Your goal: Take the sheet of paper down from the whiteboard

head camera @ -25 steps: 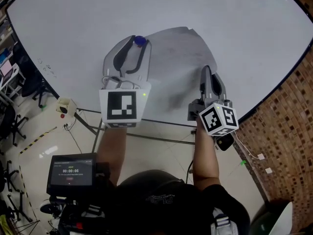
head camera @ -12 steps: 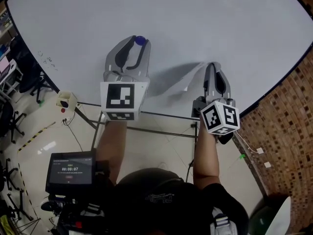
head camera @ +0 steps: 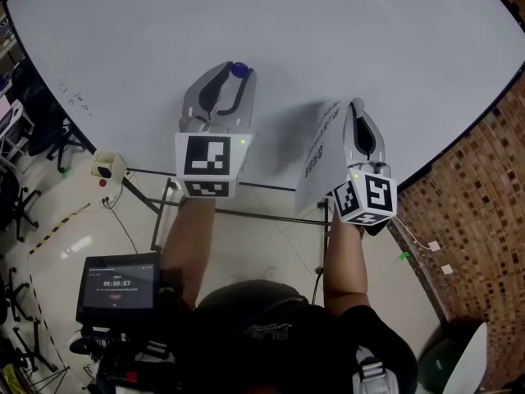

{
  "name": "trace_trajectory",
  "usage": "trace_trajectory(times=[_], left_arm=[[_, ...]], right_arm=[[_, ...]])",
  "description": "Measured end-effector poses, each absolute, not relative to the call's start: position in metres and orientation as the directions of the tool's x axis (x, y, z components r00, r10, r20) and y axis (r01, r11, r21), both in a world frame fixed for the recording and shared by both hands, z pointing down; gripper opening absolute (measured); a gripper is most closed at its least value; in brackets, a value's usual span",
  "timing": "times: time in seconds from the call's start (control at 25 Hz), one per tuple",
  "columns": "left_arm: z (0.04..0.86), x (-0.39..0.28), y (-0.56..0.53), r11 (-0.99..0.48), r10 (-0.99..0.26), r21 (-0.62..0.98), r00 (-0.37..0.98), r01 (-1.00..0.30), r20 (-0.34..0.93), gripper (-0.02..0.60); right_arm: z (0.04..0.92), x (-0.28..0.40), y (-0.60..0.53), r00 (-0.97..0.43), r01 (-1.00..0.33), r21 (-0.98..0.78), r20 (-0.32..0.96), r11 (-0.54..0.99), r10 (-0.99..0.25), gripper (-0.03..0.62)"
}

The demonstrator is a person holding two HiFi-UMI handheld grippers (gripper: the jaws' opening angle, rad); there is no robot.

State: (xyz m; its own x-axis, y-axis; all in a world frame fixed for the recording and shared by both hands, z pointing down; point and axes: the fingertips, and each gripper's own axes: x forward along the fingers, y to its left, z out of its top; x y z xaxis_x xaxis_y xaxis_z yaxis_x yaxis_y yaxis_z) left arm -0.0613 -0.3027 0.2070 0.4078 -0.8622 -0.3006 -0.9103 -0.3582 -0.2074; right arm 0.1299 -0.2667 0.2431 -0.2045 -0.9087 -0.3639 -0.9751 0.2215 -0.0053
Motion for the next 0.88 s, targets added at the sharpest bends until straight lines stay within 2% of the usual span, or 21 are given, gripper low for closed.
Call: trace_trajectory(times=[0.88], left_arm=[[0.211, -0.067, -0.305, -0.339, -0.876, -0.186, 0.382, -0.922, -0.295, 0.123]], right_arm=[[0.254, 0.115, -0.271, -0.248, -0.967, 0.028, -0.311, 0.252, -0.918, 0.012]])
